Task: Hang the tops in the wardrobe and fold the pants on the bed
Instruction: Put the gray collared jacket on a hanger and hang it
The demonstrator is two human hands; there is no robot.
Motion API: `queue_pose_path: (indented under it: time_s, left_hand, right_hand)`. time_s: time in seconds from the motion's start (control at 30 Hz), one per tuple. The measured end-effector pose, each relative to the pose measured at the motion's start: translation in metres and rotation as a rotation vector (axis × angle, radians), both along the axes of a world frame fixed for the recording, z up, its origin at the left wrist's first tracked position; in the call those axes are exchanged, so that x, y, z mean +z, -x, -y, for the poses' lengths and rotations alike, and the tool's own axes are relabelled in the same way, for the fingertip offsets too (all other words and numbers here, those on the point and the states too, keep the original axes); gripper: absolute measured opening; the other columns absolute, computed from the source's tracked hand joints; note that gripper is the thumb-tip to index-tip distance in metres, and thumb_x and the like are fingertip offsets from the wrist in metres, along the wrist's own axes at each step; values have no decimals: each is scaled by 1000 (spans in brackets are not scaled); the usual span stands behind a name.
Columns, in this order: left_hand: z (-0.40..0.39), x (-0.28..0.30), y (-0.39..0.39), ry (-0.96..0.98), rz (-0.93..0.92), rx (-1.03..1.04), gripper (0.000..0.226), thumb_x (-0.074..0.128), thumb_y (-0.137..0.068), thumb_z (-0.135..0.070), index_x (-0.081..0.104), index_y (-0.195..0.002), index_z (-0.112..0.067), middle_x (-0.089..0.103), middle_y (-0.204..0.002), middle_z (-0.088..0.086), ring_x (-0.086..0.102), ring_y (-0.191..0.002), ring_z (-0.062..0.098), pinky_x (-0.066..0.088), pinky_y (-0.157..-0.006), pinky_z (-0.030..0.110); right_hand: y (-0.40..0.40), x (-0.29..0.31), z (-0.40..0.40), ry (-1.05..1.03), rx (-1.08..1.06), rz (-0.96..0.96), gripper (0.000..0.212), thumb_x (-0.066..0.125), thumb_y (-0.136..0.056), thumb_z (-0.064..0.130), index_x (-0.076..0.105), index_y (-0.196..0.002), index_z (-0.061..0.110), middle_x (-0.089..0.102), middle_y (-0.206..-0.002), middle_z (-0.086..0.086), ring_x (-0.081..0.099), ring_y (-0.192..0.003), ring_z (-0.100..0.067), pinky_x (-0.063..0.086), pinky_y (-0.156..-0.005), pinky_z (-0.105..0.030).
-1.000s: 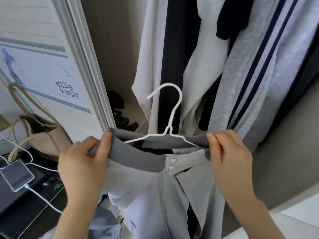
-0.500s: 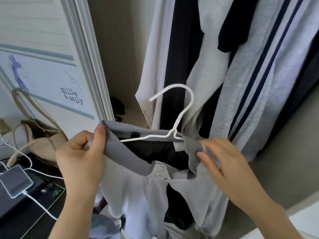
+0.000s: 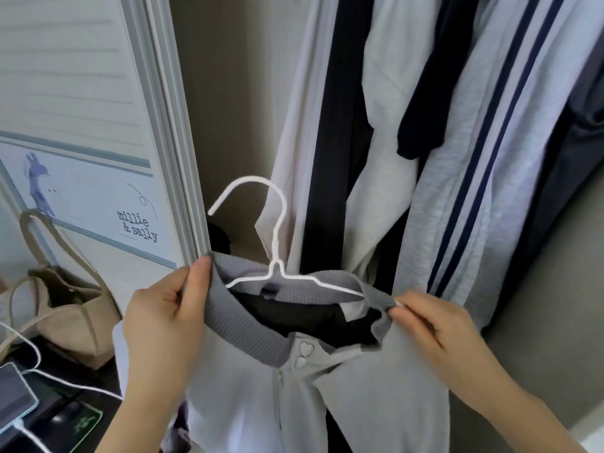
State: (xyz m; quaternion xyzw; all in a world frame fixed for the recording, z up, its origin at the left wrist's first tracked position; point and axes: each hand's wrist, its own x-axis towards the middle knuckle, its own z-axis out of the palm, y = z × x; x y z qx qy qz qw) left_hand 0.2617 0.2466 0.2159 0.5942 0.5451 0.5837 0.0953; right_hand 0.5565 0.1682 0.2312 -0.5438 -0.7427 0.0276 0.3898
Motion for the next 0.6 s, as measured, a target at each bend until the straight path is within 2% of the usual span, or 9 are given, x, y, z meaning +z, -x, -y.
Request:
queue_pose_path:
  time_s: [0.07,0.13,0.2,0.23,0.33,0.4,0.47,0.53,0.6]
  left_hand:
    - [-10,12,2,12,67,-17,63,45,-87,-66,49,-61,-8,33,-47,1,31,-46,11,28,-48,26]
    - [-22,24,1,34,90,-74,60,51,-89,-57,44,-59,-5,29,-46,-3,27,-48,10,28,-52,31]
    - [-36,37,2,37,95,-133,61,55,-91,-53,37,-56,-6,26,-49,-1,25,-51,10,25,-53,31]
    - [-46,43,3,49,90,-156,62,56,-92,-53,40,-56,-5,29,-52,8,28,-53,12,27,-54,31]
    - [-73,64,3,64,55,-231,66,54,-93,-53,45,-60,3,35,-56,14,32,-56,16,30,-58,32]
    - [-90,79,4,46,43,-316,67,50,-93,-54,48,-63,6,40,-57,12,36,-57,15,32,-59,31]
    - [-106,94,4,14,26,-388,63,46,-95,-53,55,-70,4,50,-62,16,42,-59,12,36,-61,30]
    - [-119,109,6,-31,0,-398,52,42,-98,-51,61,-73,-9,59,-64,1,49,-61,6,39,-63,27]
    - [-130,120,6,-28,-51,-374,37,37,-100,-50,61,-82,-28,64,-74,-15,57,-74,1,40,-68,20]
  right_hand:
    - [-2,6,0,-71,-56,196,14,46,-97,40,57,-104,34,49,-84,23,49,-73,1,37,-66,-18]
    - [6,13,-4,-140,-82,426,32,48,-96,38,51,-126,26,51,-93,20,49,-74,-2,39,-66,-18]
    - [18,23,-8,-173,-119,567,44,59,-90,35,51,-130,20,59,-83,12,52,-64,-5,31,-54,-13]
    - [24,29,-9,-128,-135,569,45,61,-87,33,53,-130,21,60,-76,12,54,-60,-5,27,-49,-12]
    - [32,56,-19,120,22,220,20,40,-95,40,54,-109,41,57,-71,10,53,-64,-6,35,-54,-16]
    - [35,81,-25,235,166,-125,21,41,-98,33,62,-95,38,65,-79,6,59,-70,-6,42,-63,-15]
    - [38,111,-30,329,242,-347,27,46,-99,22,72,-94,28,73,-92,5,67,-87,-8,50,-75,-15]
    - [45,148,-31,411,289,-501,28,49,-97,22,76,-92,24,75,-96,-2,71,-90,-12,55,-75,-18]
    - [56,182,-35,429,255,-575,28,54,-95,23,79,-80,19,76,-88,-4,72,-80,-12,55,-64,-18]
